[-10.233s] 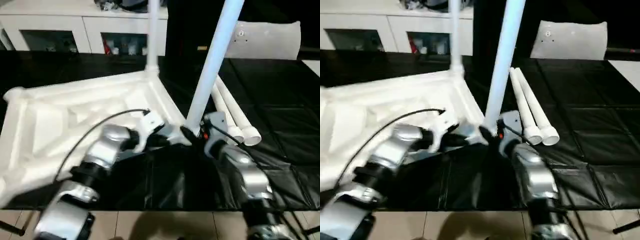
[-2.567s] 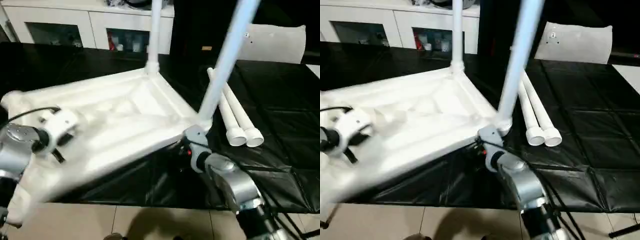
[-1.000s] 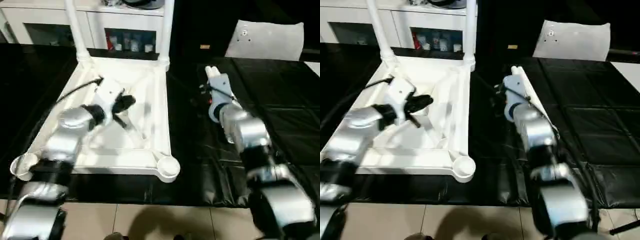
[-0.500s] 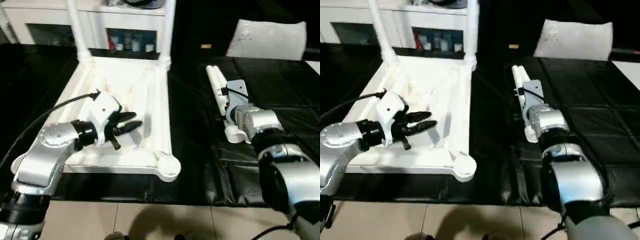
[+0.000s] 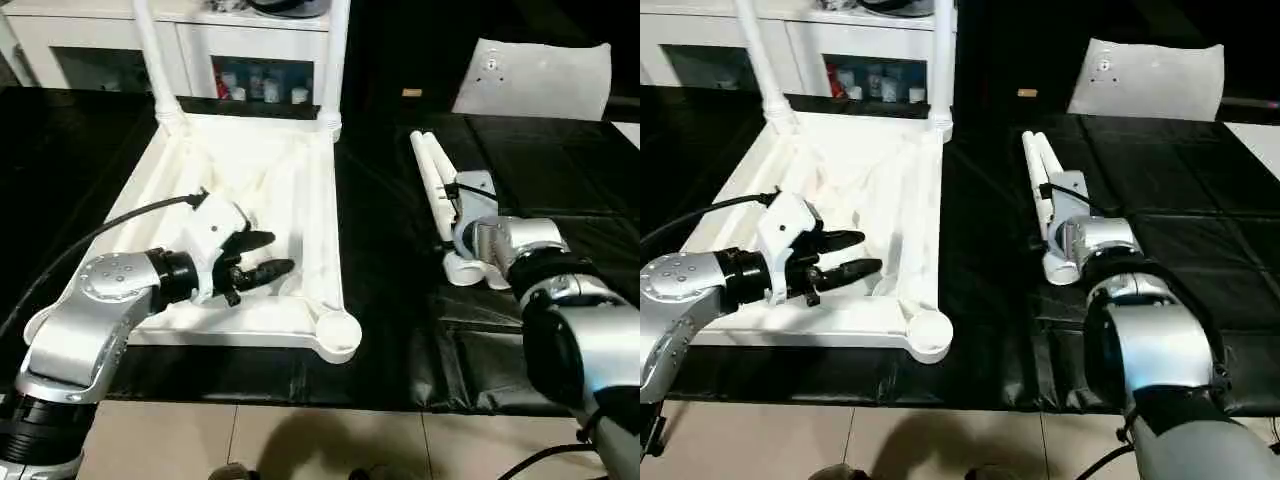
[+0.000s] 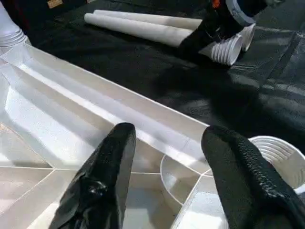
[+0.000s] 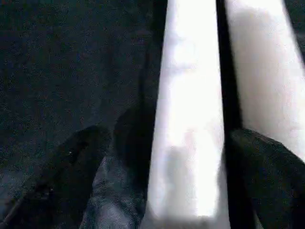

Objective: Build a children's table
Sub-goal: Pick table leg

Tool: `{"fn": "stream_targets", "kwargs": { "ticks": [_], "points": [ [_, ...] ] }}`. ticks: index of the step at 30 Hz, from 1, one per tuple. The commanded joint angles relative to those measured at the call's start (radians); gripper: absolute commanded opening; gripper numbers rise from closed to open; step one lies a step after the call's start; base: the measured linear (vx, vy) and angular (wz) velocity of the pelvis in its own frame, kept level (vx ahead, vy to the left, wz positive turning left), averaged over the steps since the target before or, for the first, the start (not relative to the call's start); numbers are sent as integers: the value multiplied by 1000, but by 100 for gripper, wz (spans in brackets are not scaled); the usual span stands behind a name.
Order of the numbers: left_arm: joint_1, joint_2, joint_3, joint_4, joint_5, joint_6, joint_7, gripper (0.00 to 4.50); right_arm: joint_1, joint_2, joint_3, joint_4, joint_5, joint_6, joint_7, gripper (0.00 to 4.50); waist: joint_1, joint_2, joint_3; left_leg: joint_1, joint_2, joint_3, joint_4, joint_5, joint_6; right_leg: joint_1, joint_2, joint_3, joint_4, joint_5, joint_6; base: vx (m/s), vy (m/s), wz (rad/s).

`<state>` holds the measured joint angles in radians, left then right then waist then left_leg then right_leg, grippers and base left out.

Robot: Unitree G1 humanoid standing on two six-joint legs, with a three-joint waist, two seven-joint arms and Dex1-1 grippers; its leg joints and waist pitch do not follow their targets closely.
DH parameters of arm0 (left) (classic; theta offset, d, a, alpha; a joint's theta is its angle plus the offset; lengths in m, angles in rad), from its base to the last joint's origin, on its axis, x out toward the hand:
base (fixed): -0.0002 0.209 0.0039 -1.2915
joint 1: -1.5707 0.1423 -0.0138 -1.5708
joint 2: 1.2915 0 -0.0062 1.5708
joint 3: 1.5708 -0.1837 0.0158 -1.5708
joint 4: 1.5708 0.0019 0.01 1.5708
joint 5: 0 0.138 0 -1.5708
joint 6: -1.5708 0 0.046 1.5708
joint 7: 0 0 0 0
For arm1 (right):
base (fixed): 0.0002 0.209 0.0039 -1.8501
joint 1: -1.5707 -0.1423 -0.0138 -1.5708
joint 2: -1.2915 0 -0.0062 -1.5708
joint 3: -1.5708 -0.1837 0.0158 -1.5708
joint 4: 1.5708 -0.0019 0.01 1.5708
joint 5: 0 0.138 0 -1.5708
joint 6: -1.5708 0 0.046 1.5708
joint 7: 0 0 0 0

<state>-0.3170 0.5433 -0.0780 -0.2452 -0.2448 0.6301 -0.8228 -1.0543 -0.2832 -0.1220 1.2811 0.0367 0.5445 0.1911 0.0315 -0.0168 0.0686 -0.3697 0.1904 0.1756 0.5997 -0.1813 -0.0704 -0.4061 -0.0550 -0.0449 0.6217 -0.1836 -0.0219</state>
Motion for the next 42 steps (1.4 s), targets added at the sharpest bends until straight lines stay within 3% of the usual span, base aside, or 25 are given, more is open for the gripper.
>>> {"fn": "stream_targets", "kwargs": {
  "ticks": [1, 14, 17, 19, 25, 29, 34, 36, 37, 38, 40, 41, 42],
  "points": [
    [-7, 11, -11, -25, -12, 15, 4, 297, -12, 3, -13, 23, 9, 21, 21, 398, -3, 14, -67, 11, 27, -4, -61, -232, -28, 45, -61, 40, -66, -199, -221, 0, 0, 0],
    [-3, 20, -32, -44, -18, 29, -10, 406, 17, 1, -39, 44, 21, 56, 45, 274, -3, 13, -65, 13, 26, -5, -61, -257, -33, 40, -61, 39, -70, -248, -211, 0, 0, 0],
    [-6, 21, -40, -43, -18, 31, -14, 414, 18, -3, -41, 48, 18, 70, 49, 256, -3, 13, -65, 15, 26, -5, -61, -271, -36, 39, -62, 39, -72, -270, -206, 0, 0, 0],
    [-7, 20, -42, -43, -17, 32, -13, 445, 18, -3, -41, 48, 17, 70, 50, 232, -3, 12, -65, 14, 27, -6, -62, -275, -38, 39, -62, 38, -72, -283, -201, 0, 0, 0],
    [-4, 18, -45, -37, -13, 23, 1, 450, 15, -4, -60, 47, 25, 57, 53, 196, -3, 9, -68, 12, 26, -5, -60, -254, -35, 41, -62, 39, -70, -261, -203, 0, 0, 0],
    [-3, 5, -37, -29, -8, 18, 26, 450, 7, -9, -88, 38, 48, 31, 59, 192, -3, 8, -71, 11, 27, -5, -59, -243, -33, 42, -62, 39, -68, -246, -207, 0, 0, 0],
    [-24, -57, -9, 15, 13, -18, 113, 450, 8, -11, -135, 9, 96, -57, 82, 191, -2, 9, -75, 9, 27, -3, -55, -230, -23, 46, -63, 39, -68, -217, -213, 0, 0, 0],
    [-36, -90, -1, 40, 41, -45, 177, 450, 19, -2, -179, -31, 136, -164, 130, 191, -1, 14, -75, 8, 27, -3, -54, -220, -15, 46, -63, 39, -67, -200, -217, 0, 0, 0],
    [-44, -110, 5, 53, 48, -53, 209, 450, 25, 1, -196, -53, 153, -198, 158, 191, -2, 10, -77, 6, 27, -2, -53, -217, -8, 50, -63, 39, -67, -187, -217, 0, 0, 0],
    [-52, -128, 11, 63, 46, -56, 226, 450, 30, 5, -215, -73, 174, -207, 170, 191, 1, 14, -80, 5, 27, -3, -52, -191, 2, 52, -63, 39, -63, -157, -223, 0, 0, 0],
    [-66, -156, 20, 75, 33, -53, 244, 450, 39, 12, -247, -109, 213, -215, 191, 191, 0, 10, -81, 5, 27, -1, -52, -167, 18, 53, -59, 38, -60, -115, -238, 0, 0, 0],
    [-88, -197, 32, 86, -1, -35, 254, 450, 67, 27, -277, -186, 269, -212, 250, 191, 2, 15, -82, 4, 28, -3, -51, -157, 24, 54, -62, 37, -58, -100, -248, 0, 0, 0],
    [-93, -205, 34, 88, -9, -30, 256, 450, 73, 30, -282, -201, 279, -211, 264, 191, 1, 10, -80, 2, 24, 1, -51, -159, 33, 57, -58, 38, -62, -94, -245, 0, 0, 0]
  ]
}}
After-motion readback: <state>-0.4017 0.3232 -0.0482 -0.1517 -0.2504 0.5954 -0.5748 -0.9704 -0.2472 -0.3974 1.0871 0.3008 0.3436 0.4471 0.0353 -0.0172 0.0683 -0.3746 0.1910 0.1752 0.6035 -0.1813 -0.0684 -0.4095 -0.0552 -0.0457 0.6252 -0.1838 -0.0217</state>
